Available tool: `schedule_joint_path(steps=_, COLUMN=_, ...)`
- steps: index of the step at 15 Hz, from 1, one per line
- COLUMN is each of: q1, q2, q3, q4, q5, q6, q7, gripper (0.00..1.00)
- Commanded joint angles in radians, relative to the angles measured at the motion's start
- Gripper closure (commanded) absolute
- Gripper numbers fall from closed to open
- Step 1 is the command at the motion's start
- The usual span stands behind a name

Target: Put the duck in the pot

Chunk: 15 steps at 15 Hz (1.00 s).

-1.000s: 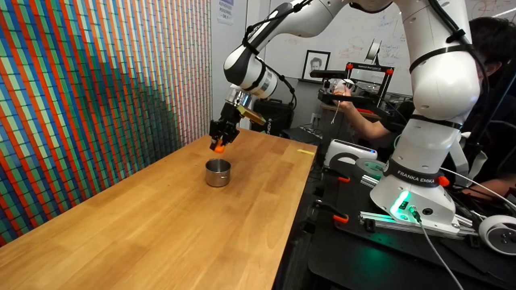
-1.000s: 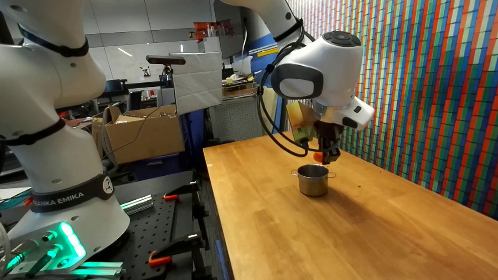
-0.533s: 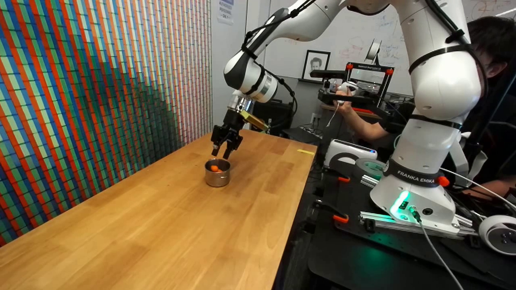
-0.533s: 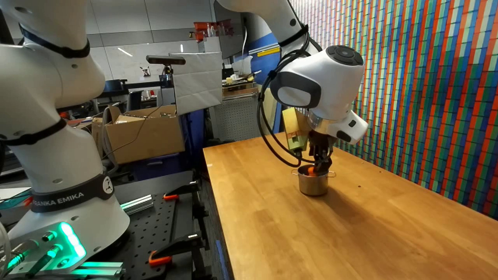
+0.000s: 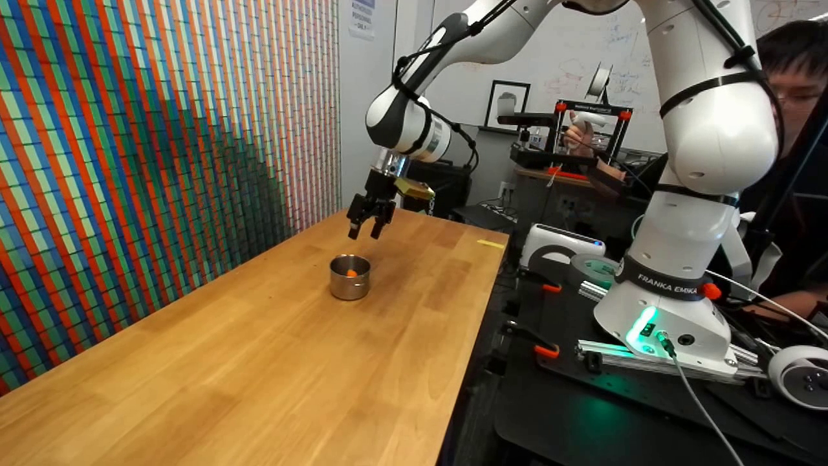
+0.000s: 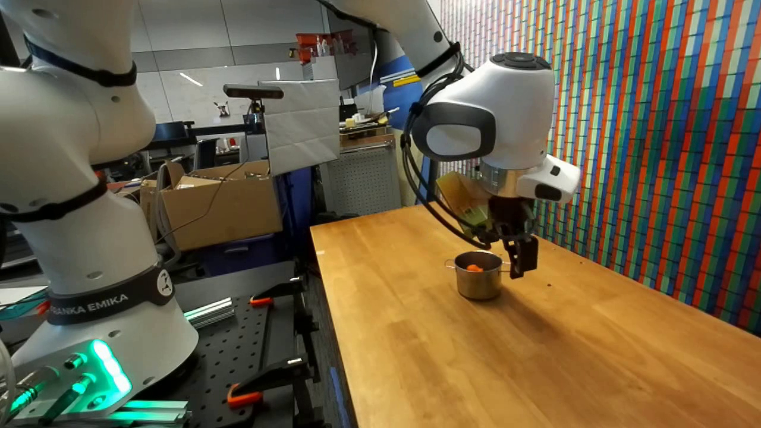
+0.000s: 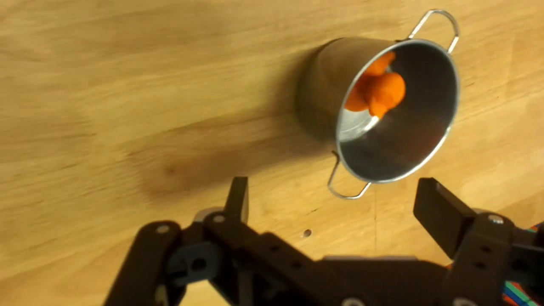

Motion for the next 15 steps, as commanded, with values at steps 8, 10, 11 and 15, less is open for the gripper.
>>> schedule_joint_path(steps=8, q1=0.106, q2=-0.439, q3=-0.285, q4=-0.299, q5=-0.544, q6=-0.284, q7=0.264, gripper=0.00)
schedule_joint_path(steps=10, q1=0.098, q2=-0.500, q3=-0.298, q4=-0.332, q5=-0.557, q6=-0.368, q7=0.253, gripper=0.00)
schedule_joint_path(steps=11, q1=0.095, q2=-0.523, q3=-0.304, q4=-0.343, q5=-0.560, q6=-0.414, q7=0.250, gripper=0.00)
schedule_joint_path(steps=15, q1=0.102, q2=-0.516, q3=-0.314, q4=-0.332, q5=-0.537, q6=-0.460, q7=0.237, gripper=0.00)
